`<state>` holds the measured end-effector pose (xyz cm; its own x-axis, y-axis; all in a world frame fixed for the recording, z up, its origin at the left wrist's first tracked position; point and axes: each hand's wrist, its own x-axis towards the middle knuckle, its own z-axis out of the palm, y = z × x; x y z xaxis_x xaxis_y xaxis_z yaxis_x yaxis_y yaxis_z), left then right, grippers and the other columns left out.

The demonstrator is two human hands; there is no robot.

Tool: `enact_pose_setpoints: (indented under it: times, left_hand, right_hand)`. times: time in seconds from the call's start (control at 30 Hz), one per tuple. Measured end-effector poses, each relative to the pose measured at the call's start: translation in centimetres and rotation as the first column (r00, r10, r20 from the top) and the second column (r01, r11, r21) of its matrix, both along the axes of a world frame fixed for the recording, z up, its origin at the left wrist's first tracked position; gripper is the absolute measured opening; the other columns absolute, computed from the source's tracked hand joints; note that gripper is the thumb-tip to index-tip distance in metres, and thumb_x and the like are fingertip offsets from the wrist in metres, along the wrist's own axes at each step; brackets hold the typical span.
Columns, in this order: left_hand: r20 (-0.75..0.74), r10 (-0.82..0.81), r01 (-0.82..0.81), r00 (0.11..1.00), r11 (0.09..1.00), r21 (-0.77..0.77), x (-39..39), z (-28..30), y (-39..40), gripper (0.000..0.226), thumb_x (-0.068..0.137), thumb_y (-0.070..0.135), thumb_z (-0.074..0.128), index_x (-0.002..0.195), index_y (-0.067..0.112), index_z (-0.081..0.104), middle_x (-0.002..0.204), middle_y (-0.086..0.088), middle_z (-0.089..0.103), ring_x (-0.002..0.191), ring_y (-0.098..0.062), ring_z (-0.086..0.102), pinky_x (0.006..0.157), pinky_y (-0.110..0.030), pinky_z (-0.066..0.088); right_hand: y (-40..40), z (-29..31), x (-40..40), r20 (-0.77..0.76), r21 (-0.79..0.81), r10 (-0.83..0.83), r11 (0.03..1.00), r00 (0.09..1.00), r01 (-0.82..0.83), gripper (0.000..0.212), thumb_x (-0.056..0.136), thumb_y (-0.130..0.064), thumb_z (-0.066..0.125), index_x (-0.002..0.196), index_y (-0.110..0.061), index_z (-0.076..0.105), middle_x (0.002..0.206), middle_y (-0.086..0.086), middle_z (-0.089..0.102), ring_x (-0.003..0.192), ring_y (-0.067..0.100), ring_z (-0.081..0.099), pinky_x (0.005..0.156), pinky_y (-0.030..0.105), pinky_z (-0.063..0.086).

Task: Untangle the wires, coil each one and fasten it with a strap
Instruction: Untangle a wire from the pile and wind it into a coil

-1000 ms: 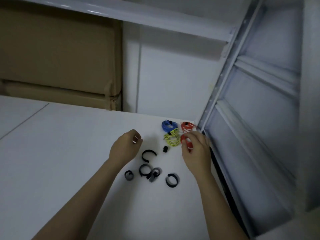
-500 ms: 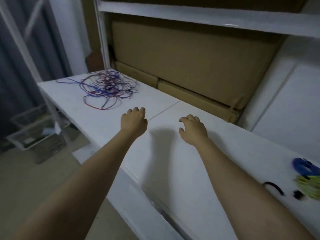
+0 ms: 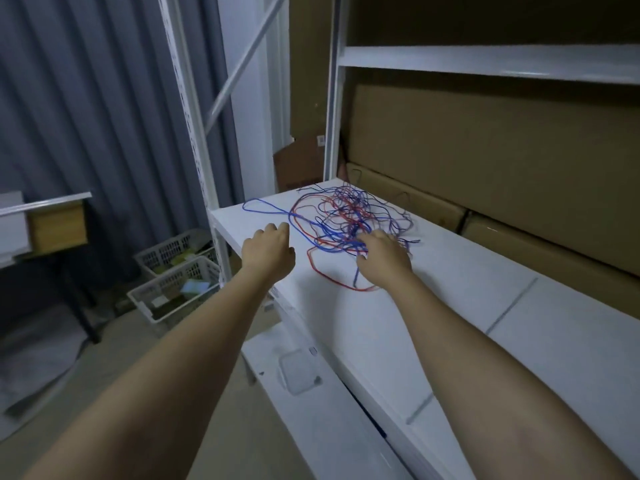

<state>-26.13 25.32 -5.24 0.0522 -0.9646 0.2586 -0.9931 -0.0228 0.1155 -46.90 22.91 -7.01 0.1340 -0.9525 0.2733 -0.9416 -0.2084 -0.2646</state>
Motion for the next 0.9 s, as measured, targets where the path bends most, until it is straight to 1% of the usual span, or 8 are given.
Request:
enact_pose_setpoints:
  times: [0.13,0.27,0.47,0.53,0.63,0.73,0.8,0.9]
  left_hand:
    - [-0.041,-0.020,0.020,0.999,1.000,-0.010,4.3,0.5,-5.9,0.037,0.096,0.029,0.049,0.128,0.012,0.043,0.126,-0.012,0.053,0.110,-0.032,0.053,0.082,-0.040,0.048]
    - [-0.095,-0.020,0.018,0.995,0.999,-0.030,7.8,0.2,-12.3,0.035,0.095,0.028,0.051,0.126,0.013,0.045,0.127,-0.012,0.053,0.110,-0.032,0.053,0.084,-0.041,0.051]
    - [-0.079,-0.049,0.046,0.996,0.998,-0.042,12.2,0.2,-23.2,0.033,0.096,0.027,0.050,0.125,0.013,0.045,0.122,-0.012,0.054,0.105,-0.032,0.055,0.082,-0.042,0.051]
    - [-0.091,-0.060,0.057,0.994,0.998,-0.031,13.1,0.6,-26.6,0.030,0.096,0.024,0.048,0.124,0.012,0.046,0.121,-0.012,0.054,0.103,-0.032,0.055,0.079,-0.042,0.051]
    - [-0.121,-0.096,0.095,0.988,0.995,-0.014,14.1,0.8,-31.3,0.029,0.096,0.023,0.046,0.123,0.012,0.046,0.122,-0.012,0.054,0.102,-0.031,0.055,0.081,-0.045,0.053]
    - [-0.134,-0.154,0.158,0.979,0.987,0.017,15.1,0.6,-34.8,0.030,0.095,0.024,0.049,0.122,0.012,0.046,0.122,-0.012,0.053,0.103,-0.032,0.055,0.082,-0.047,0.053]
    - [-0.127,-0.218,0.222,0.968,0.975,0.020,15.2,0.1,-36.7,0.029,0.094,0.023,0.048,0.120,0.011,0.047,0.120,-0.013,0.054,0.102,-0.034,0.055,0.079,-0.045,0.051]
    - [-0.124,-0.339,0.341,0.933,0.940,-0.010,14.2,-0.7,-39.0,0.027,0.095,0.025,0.049,0.116,0.009,0.046,0.115,-0.014,0.053,0.100,-0.035,0.054,0.070,-0.039,0.045]
  right_hand:
    - [-5.7,1.3,3.9,0.032,-0.007,0.000,1.000,0.999,0.000,0.041,0.093,-0.020,0.051,0.134,-0.019,0.050,0.136,0.008,0.045,0.125,0.028,0.038,0.094,0.039,0.041]
    - [-11.8,1.8,6.4,0.039,-0.061,0.015,0.998,0.999,-0.012,0.042,0.091,-0.017,0.052,0.134,-0.017,0.051,0.134,0.009,0.046,0.123,0.029,0.039,0.095,0.039,0.040]
    - [-23.5,2.0,10.2,0.061,-0.108,0.046,0.993,0.997,-0.040,0.038,0.093,-0.015,0.050,0.131,-0.016,0.053,0.135,0.009,0.046,0.127,0.028,0.036,0.096,0.040,0.042]
    - [-27.4,2.2,11.4,0.076,-0.078,0.060,0.996,0.995,-0.054,0.037,0.094,-0.016,0.051,0.131,-0.015,0.054,0.136,0.010,0.045,0.127,0.029,0.036,0.096,0.042,0.044]
    - [-32.7,2.0,12.3,0.064,0.003,0.047,0.999,0.997,-0.047,0.039,0.094,-0.017,0.053,0.133,-0.014,0.053,0.138,0.011,0.041,0.127,0.031,0.038,0.096,0.043,0.044]
    - [-36.1,1.5,12.8,0.042,0.130,0.027,0.991,0.999,-0.032,0.042,0.093,-0.014,0.055,0.135,-0.014,0.051,0.143,0.012,0.037,0.124,0.031,0.043,0.096,0.040,0.044]
    - [-37.2,1.2,13.0,0.025,0.202,0.027,0.979,0.999,-0.031,0.041,0.093,-0.015,0.056,0.134,-0.015,0.052,0.145,0.012,0.036,0.123,0.030,0.045,0.097,0.038,0.044]
    - [-37.0,1.0,12.8,0.074,0.166,0.040,0.985,0.996,-0.052,0.035,0.093,-0.017,0.057,0.128,-0.015,0.058,0.138,0.010,0.045,0.121,0.028,0.049,0.098,0.038,0.043]
